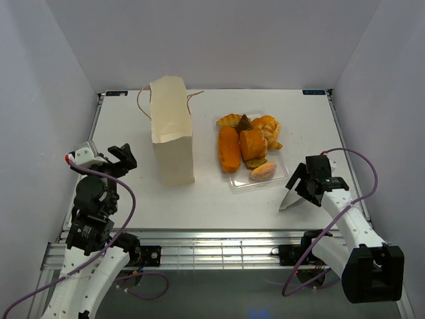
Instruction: Place the fake bread into the paper bag
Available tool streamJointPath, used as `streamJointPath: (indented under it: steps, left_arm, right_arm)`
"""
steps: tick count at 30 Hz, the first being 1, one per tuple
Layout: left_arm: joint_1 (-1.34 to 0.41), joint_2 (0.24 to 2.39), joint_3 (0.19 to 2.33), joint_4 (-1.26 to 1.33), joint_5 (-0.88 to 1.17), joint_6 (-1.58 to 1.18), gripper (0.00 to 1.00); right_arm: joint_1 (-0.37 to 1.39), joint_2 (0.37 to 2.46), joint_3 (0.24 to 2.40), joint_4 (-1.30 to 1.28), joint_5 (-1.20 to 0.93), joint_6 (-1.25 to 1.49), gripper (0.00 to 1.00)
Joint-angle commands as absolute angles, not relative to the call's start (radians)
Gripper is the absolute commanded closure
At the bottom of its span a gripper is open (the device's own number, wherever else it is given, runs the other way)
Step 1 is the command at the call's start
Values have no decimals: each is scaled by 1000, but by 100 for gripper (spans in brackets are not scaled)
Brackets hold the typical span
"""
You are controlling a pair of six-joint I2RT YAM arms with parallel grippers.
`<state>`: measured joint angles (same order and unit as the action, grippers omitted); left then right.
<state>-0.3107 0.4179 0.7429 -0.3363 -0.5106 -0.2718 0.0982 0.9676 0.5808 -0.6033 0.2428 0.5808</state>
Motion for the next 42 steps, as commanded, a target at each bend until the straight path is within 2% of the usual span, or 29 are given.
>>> streamJointPath:
  steps: [1, 9, 23, 31, 32, 42]
  left_arm:
    - [-319, 403, 744, -337, -486, -275, 2]
    - [-328, 387, 744, -337, -485, -270, 2]
    - [-341, 370, 741, -336, -479, -261, 2]
    - [-353, 356, 739, -334, -482, -256, 2]
    - [-354, 356, 738, -334, -482, -256, 2]
    - [-367, 351, 738, -333, -477, -255, 2]
  right_arm:
    - [94, 982, 551, -627, 169, 620, 10]
    - [94, 1034, 538, -562, 152, 609, 10]
    - [95, 1189, 593, -491, 267, 620, 10]
    - [95, 1256, 626, -443, 278, 568, 0]
    - [95, 1258, 627, -440, 284, 552, 6]
    - [95, 1215, 614, -370, 252, 465, 23]
